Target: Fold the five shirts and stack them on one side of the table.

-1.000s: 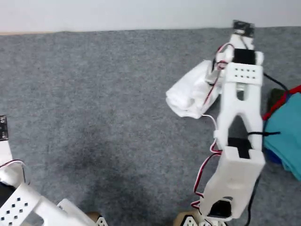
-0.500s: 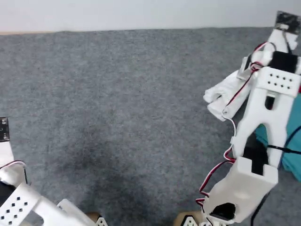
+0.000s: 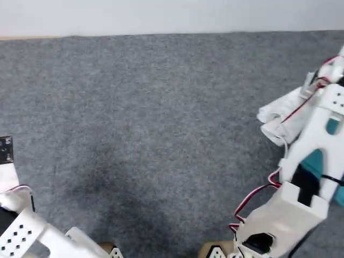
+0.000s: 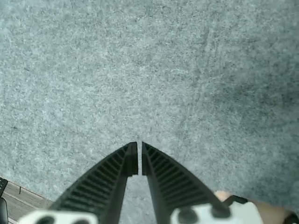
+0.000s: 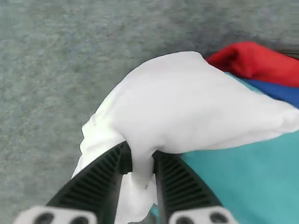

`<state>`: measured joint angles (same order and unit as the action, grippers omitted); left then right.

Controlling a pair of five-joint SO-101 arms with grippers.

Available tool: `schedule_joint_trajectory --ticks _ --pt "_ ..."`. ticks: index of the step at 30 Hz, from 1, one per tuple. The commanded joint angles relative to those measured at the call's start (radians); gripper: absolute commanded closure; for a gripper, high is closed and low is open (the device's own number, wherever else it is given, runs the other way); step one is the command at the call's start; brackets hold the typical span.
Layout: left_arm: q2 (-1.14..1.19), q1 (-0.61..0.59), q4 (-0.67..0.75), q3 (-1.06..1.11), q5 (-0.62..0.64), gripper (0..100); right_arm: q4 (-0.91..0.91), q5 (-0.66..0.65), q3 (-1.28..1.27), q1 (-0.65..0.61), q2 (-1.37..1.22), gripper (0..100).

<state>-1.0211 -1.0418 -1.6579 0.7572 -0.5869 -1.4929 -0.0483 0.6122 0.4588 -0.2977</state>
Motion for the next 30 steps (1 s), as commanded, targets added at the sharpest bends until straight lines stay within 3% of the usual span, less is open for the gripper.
schedule_joint_trajectory --ticks 1,15,30 --pt "-0.014 0.000 -0.017 -0.012 -0.003 97 0.013 -0.041 0.037 0.071 0.081 99.1" --pt "-0.015 0.000 -0.058 -0.016 -0.003 97 -0.001 -0.106 0.146 0.186 0.102 99.1" --pt "-0.015 0.000 -0.058 -0.016 -0.003 97 -0.170 -0.241 0.144 0.364 0.151 99.1"
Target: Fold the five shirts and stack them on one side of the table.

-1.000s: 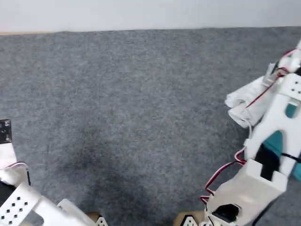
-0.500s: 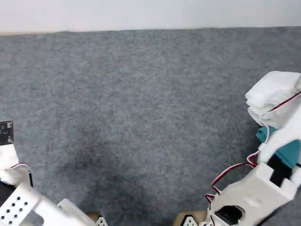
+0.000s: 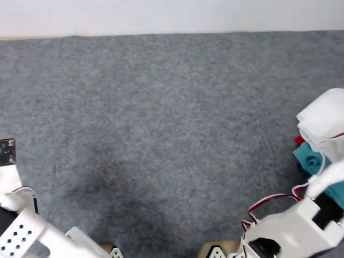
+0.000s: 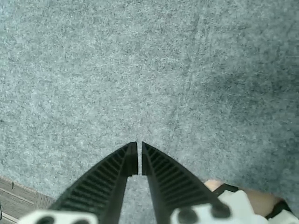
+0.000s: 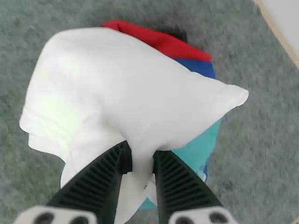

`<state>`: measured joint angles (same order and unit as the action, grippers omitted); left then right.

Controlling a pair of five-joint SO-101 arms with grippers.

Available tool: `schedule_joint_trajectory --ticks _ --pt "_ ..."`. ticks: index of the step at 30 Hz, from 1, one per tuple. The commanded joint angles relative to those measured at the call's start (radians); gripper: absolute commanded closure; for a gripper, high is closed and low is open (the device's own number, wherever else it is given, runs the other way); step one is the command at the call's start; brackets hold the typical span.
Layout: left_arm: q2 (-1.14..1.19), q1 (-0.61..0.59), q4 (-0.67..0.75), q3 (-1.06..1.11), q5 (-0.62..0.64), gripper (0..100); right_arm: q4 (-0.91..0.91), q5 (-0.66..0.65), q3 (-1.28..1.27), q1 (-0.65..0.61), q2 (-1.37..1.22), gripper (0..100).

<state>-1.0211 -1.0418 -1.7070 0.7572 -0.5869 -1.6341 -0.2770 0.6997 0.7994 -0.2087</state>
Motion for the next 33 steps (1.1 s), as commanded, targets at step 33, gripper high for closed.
schedule_joint_trajectory --ticks 33 --pt "-0.015 0.002 0.014 -0.005 -0.008 97 -0.030 0.115 0.141 -0.174 0.097 99.1"
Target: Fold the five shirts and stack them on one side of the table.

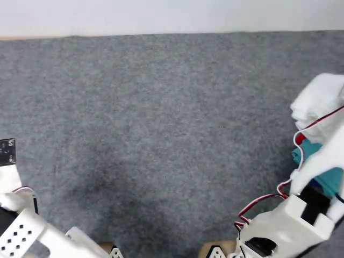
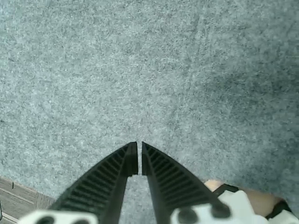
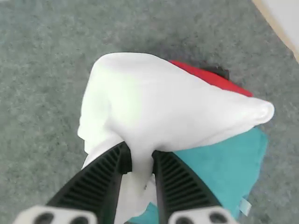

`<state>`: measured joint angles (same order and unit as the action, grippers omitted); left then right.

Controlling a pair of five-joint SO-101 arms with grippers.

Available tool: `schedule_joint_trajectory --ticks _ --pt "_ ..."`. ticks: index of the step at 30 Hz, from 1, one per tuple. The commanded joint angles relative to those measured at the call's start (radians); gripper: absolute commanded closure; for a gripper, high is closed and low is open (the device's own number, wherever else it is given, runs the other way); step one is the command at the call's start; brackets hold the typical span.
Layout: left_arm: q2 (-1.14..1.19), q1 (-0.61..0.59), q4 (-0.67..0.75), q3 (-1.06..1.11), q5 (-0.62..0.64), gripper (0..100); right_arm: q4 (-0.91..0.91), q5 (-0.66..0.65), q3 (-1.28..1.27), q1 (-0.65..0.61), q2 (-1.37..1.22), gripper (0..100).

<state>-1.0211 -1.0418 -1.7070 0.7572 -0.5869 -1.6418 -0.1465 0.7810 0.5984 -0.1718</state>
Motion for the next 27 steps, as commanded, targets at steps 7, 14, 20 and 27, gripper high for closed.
schedule_joint_trajectory --ticks 7,14,20,27 --pt "-0.014 0.002 0.026 -0.005 -0.008 97 -0.038 -0.077 0.029 0.147 0.001 99.1" --pt "-0.014 0.002 0.026 -0.005 -0.008 97 -0.016 -0.132 0.029 0.271 -0.217 99.1" --pt "-0.014 0.002 0.026 -0.005 -0.008 97 0.030 -0.158 0.029 0.312 -0.380 99.0" --pt "-0.014 0.002 0.020 -0.005 -0.008 97 0.101 -0.269 0.031 0.343 -0.476 98.9"
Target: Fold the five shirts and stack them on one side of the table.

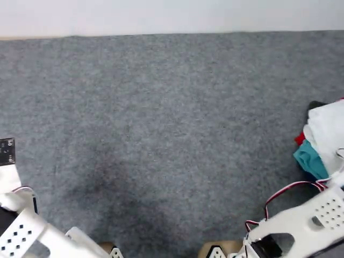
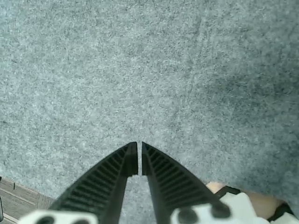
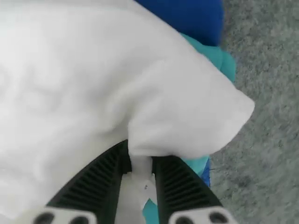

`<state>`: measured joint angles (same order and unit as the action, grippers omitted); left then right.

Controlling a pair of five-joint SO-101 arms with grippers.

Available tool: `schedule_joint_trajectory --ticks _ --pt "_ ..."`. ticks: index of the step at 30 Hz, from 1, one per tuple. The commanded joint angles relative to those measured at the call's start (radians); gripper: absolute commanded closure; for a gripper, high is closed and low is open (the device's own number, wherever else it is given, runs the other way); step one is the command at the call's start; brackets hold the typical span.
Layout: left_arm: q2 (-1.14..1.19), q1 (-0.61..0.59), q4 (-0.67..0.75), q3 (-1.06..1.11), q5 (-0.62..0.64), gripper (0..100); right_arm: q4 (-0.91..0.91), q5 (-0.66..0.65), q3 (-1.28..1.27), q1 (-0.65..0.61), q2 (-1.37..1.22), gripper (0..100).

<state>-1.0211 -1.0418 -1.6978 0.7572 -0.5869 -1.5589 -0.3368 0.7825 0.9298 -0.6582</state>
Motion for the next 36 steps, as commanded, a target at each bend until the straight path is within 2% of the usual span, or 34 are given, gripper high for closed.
schedule_joint_trajectory --ticks 1,5,7,12,15,19,22,30,36 --pt "-0.014 0.002 0.011 -0.005 -0.008 97 0.016 -0.118 0.029 0.008 0.013 98.7" --pt "-0.014 0.002 0.015 -0.005 -0.008 97 -0.027 -0.175 0.029 -0.001 0.076 96.0" --pt "-0.014 0.002 0.015 -0.004 -0.008 97 -0.079 -0.175 0.029 -0.004 0.122 89.2" --pt "-0.014 0.029 0.017 0.025 -0.008 97 -0.211 -0.153 0.029 -0.025 0.248 63.7" --pt "-0.014 0.066 0.015 0.033 -0.006 97 -0.222 -0.132 0.029 -0.045 0.335 58.2" --pt "-0.014 0.097 0.015 0.028 -0.005 97 -0.222 -0.109 0.029 -0.076 0.443 60.8" --pt "-0.014 0.097 0.017 0.028 -0.005 97 -0.222 -0.115 0.023 -0.114 0.463 66.9" --pt "-0.014 0.097 0.017 0.027 -0.008 97 -0.125 -0.115 0.023 -0.150 0.237 98.2" --pt "-0.014 0.097 0.017 0.027 -0.008 97 -0.236 -0.101 -0.005 -0.145 0.096 98.8"
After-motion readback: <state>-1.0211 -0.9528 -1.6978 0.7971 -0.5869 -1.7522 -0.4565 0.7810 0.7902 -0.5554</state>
